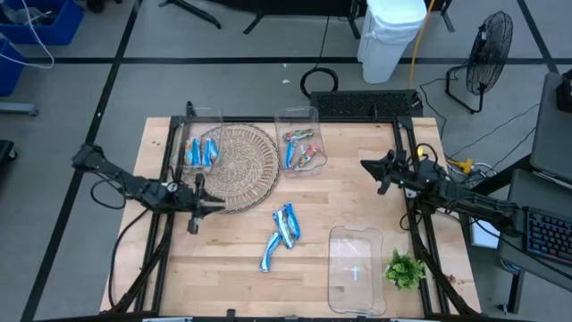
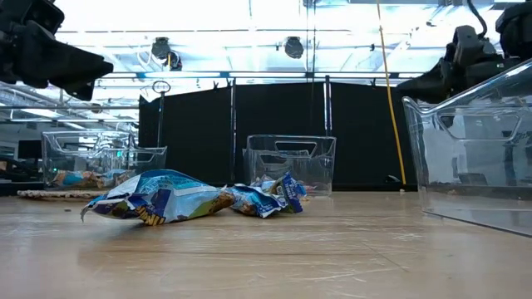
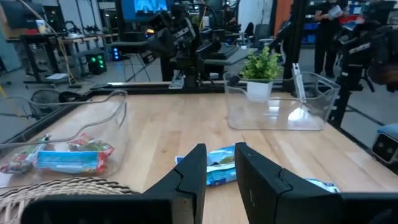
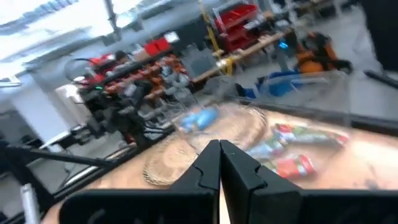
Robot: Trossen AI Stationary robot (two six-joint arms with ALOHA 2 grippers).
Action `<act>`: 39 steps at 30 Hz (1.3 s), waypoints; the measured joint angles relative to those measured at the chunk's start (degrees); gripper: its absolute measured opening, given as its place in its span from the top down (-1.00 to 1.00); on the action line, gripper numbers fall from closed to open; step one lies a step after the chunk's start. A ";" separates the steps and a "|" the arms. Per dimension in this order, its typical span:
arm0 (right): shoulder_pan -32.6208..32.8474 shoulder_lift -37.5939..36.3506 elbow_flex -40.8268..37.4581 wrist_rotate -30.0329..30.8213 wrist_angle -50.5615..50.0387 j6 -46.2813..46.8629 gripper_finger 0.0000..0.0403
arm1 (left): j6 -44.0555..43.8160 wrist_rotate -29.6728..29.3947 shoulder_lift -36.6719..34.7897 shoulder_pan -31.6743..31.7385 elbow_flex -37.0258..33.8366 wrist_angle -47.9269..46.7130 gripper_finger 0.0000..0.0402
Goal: Pick and place Granola Bars by type
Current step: Put the blue granola bar into the bottom transparent bin
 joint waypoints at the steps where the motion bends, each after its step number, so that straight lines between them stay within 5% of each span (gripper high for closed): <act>1: 0.00 0.00 0.00 -0.81 1.15 -0.60 1.00 | -0.03 -0.01 -0.58 -0.06 0.00 -0.80 0.56; 7: 1.66 2.27 1.77 -7.71 19.83 0.80 1.00 | -0.23 -0.05 -1.08 -0.15 0.00 -2.14 0.56; 12: 5.65 10.76 8.45 -8.81 25.21 -1.23 1.00 | -0.31 -0.36 -1.07 -0.15 0.00 -2.37 0.56; 20: 14.32 40.45 24.28 -9.66 24.02 -8.60 1.00 | -0.39 -0.44 -1.07 -0.15 0.02 -2.41 0.56; 24: 18.38 60.00 34.28 -9.71 20.87 -15.21 1.00 | -0.37 -0.44 -1.07 -0.15 0.02 -2.39 0.56; 30: 23.85 82.94 50.37 -8.75 1.13 -27.99 1.00 | -0.37 -0.44 -1.07 -0.15 0.04 -2.43 0.56; 35: 25.92 93.97 62.37 -3.78 -12.48 -26.19 0.91 | -0.37 -0.43 -1.07 -0.15 0.04 -2.41 0.56; 39: 27.02 98.09 67.60 -3.84 -17.15 -24.91 0.62 | -0.37 -0.44 -1.06 -0.15 0.04 -2.41 0.56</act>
